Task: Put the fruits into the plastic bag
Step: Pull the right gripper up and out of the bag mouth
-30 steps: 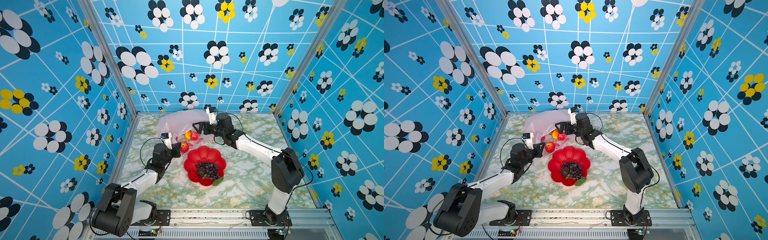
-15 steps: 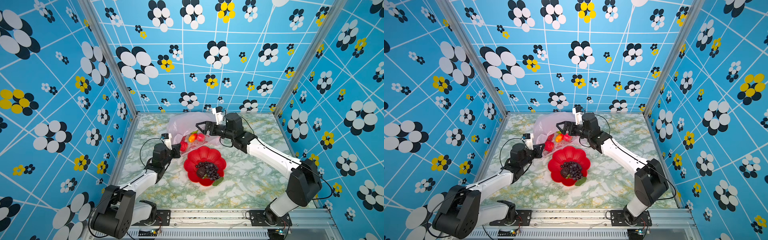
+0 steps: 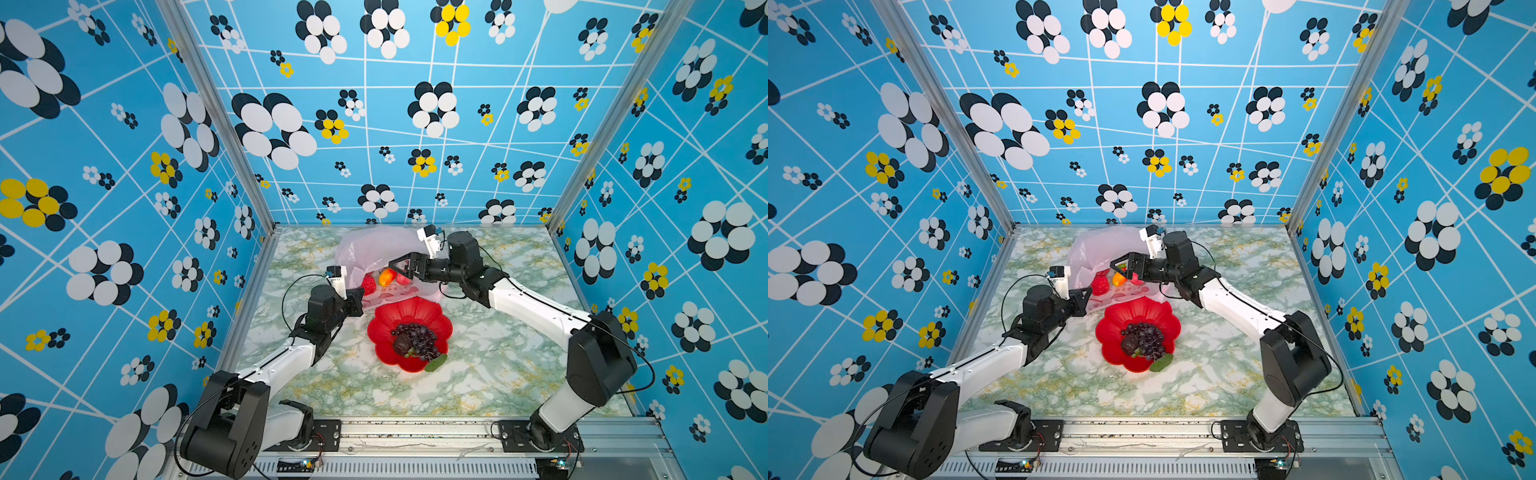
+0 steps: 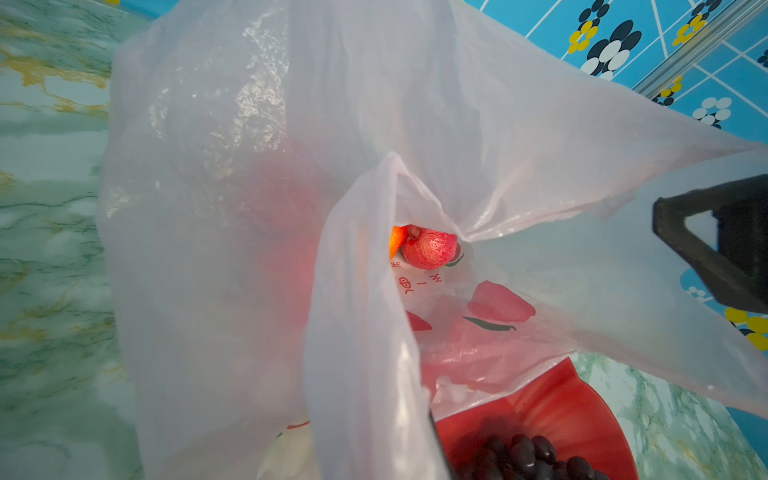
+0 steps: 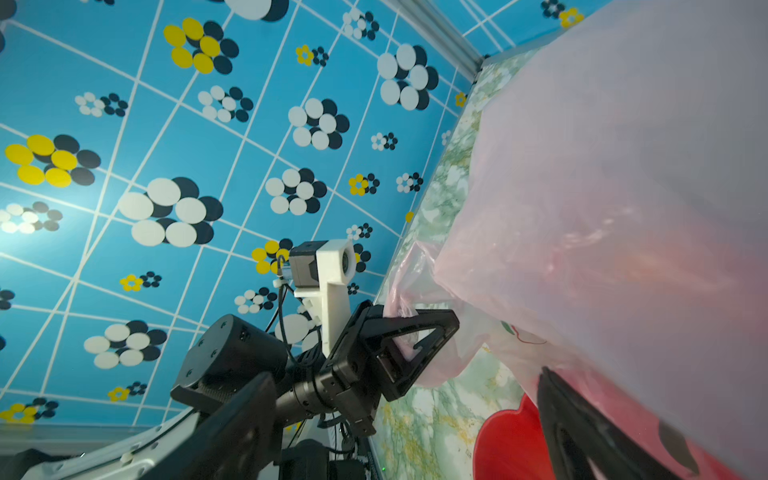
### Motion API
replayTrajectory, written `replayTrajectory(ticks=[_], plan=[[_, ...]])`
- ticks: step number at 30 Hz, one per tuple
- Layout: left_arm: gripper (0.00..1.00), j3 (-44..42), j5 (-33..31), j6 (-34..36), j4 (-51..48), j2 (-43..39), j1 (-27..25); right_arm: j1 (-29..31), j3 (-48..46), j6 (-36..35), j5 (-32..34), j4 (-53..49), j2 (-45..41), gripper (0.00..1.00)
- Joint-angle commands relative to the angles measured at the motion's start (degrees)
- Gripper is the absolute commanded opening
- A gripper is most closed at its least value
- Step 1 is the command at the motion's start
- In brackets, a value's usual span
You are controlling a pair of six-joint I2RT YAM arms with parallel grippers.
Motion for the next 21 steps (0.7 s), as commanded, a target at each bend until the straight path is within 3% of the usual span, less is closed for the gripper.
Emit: replayTrajectory(ticks=[1, 5, 8, 11, 14, 17, 21], plan=[[0.00, 1.76, -0.56, 1.09, -0.74, 0.17, -0.19, 3.11, 1.59, 16.48, -12.14, 31.69, 5.92, 1.00], [0.00, 2.15, -0.43, 1.00, -0.98, 0.81, -0.11, 4.89, 5.18, 24.82, -10.81, 55.50, 9.47, 1.00], [0.00, 2.09, -0.44, 1.01, -1.02, 0.62, -0.22, 3.97, 4.44, 23.06, -6.97, 57.57, 6.60, 1.00], [0.00, 1.48, -0.61, 1.01, -0.44, 0.19, -0.27, 3.52, 3.14, 13.24, -6.96, 44.36, -0.22, 1.00], [0.00, 1.39, -0.53, 1.01, -0.26, 0.11, -0.20, 3.69, 2.70, 0.18, -5.57, 24.87, -7.91, 0.99], [0.00, 1.61, -0.28, 0.98, -0.30, 0.39, -0.25, 3.65, 3.10, -10.07, -0.49, 8.82, -15.01, 1.00], [0.00, 1.50, -0.18, 1.06, -0.11, 0.19, -0.23, 3.66, 2.95, -17.11, 7.63, -5.22, -22.77, 0.99]])
